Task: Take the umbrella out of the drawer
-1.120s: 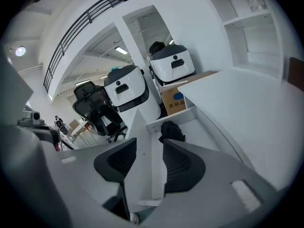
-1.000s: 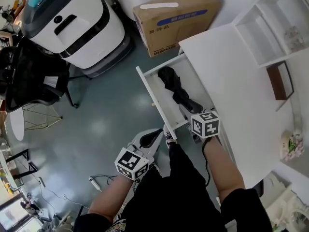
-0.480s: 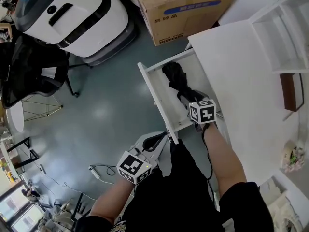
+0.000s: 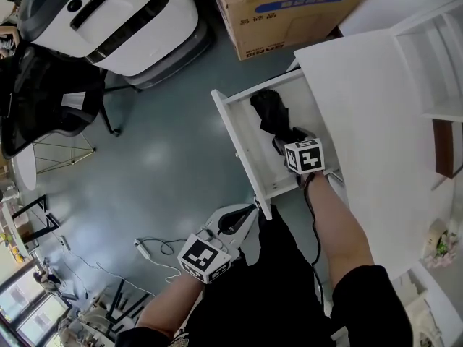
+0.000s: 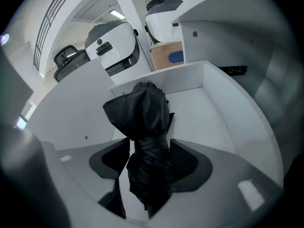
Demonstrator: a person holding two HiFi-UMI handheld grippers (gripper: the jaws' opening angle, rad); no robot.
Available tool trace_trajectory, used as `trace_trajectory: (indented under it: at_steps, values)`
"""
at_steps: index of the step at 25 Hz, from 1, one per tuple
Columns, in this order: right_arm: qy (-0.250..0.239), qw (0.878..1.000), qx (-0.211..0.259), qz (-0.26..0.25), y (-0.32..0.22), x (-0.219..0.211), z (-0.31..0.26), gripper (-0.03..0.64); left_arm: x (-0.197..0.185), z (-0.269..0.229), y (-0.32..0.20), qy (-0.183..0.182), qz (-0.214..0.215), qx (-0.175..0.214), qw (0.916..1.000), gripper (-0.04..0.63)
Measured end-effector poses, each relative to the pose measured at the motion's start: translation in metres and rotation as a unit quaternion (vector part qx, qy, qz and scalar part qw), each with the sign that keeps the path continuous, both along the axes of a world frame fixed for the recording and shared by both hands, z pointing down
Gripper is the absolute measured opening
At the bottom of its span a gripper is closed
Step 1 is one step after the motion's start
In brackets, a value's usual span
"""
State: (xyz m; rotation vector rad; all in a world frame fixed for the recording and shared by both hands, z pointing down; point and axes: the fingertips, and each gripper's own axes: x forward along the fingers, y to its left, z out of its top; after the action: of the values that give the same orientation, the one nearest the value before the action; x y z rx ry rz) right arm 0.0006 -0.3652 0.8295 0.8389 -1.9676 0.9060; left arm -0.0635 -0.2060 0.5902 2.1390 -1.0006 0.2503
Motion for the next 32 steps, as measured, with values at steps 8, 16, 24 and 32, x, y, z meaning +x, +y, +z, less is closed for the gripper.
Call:
trace_trajectory:
  at_steps: [8,16,24,32]
  values:
    - [0.029,0.998,-0.006,-0.053,-0.004,-0.01,0.022,0.298,-0.01,0.005,-0.003,0.002,-0.013,-0.009,0.9999,0.0]
    - [0.076,0.993,-0.022,-0.086,-0.005,-0.016,0.037,0.313,-0.018,0.007,-0.004,0.002,-0.019,-0.018,0.9997,0.0]
    - [0.082,0.993,-0.012,-0.083,-0.006,-0.015,0.037,0.305,-0.022,0.009,-0.001,0.006,-0.024,-0.016,0.9996,0.0]
    - [0.061,0.995,-0.004,-0.081,-0.004,-0.015,0.031,0.284,-0.024,0.004,0.007,0.004,-0.022,-0.013,0.9997,0.0]
